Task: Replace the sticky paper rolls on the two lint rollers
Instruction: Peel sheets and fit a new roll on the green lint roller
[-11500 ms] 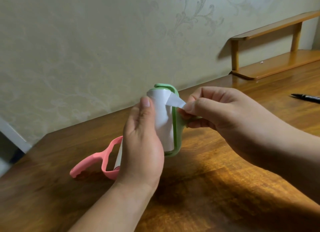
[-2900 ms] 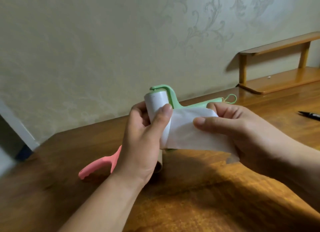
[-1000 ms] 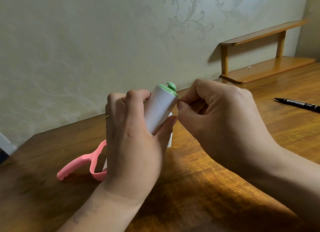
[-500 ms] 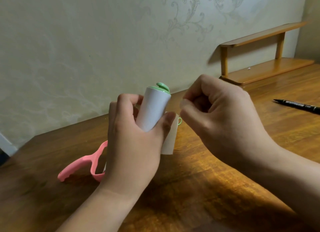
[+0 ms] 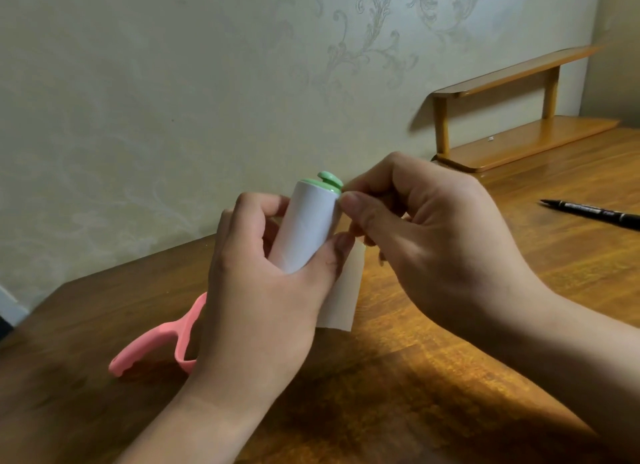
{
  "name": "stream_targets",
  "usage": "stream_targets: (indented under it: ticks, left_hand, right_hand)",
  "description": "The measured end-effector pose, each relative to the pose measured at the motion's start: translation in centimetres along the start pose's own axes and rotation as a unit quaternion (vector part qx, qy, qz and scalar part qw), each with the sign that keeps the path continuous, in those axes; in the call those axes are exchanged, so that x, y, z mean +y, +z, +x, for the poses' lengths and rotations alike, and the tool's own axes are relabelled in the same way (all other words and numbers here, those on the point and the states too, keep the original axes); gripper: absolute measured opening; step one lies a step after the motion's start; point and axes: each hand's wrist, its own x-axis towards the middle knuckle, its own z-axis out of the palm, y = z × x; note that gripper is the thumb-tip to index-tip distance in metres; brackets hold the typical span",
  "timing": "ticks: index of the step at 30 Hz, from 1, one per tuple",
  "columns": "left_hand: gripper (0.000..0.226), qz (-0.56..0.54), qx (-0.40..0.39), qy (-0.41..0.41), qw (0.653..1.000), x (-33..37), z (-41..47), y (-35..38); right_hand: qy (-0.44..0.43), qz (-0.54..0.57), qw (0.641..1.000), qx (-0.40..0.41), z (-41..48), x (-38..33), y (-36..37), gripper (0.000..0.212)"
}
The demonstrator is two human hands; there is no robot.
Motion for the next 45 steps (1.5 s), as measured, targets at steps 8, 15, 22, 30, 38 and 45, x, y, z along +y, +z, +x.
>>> stream_targets:
  ticks: [8, 15, 22, 30, 38, 45]
  left_hand:
    - [0.046, -0.006, -0.017, 0.006, 1.0, 0.0, 0.3, -0.6]
    - [0.042, -0.074, -0.042, 0.007, 0.996, 0.9, 0.2, -0.8]
    - [0.046, -0.136, -0.037, -0.018, 0.99, 1.2, 0.4, -1.1]
    - [0.053, -0.081, -0.039, -0.011, 0.996, 1.4, 0.3, -0.9]
    - [0.057, -0.069, -0.038, -0.005, 0.997, 1.4, -0.1, -0.8]
    - [0.05, -0.138, -0.034, -0.02, 0.99, 1.6, 0.0, -0.8]
  right_hand:
    - [0.005, 0.0, 1.0, -0.006, 0.1, -0.1, -0.3, 0.02]
    - [0.024, 0.03, 0.999, 0.018, 0.2, 0.1, -0.2, 0.016]
    - [0.027, 0.088, 0.996, -0.004, -0.3, -0.3, -0.1, 0.02]
    - [0.017, 0.048, 0.999, -0.007, -0.2, -0.8, -0.1, 0.025]
    - [0.048, 0.103, 0.993, -0.018, -0.2, -0.8, 0.1, 0.026]
    - [0.042, 0.158, 0.986, -0.02, -0.2, -1.1, -0.1, 0.016]
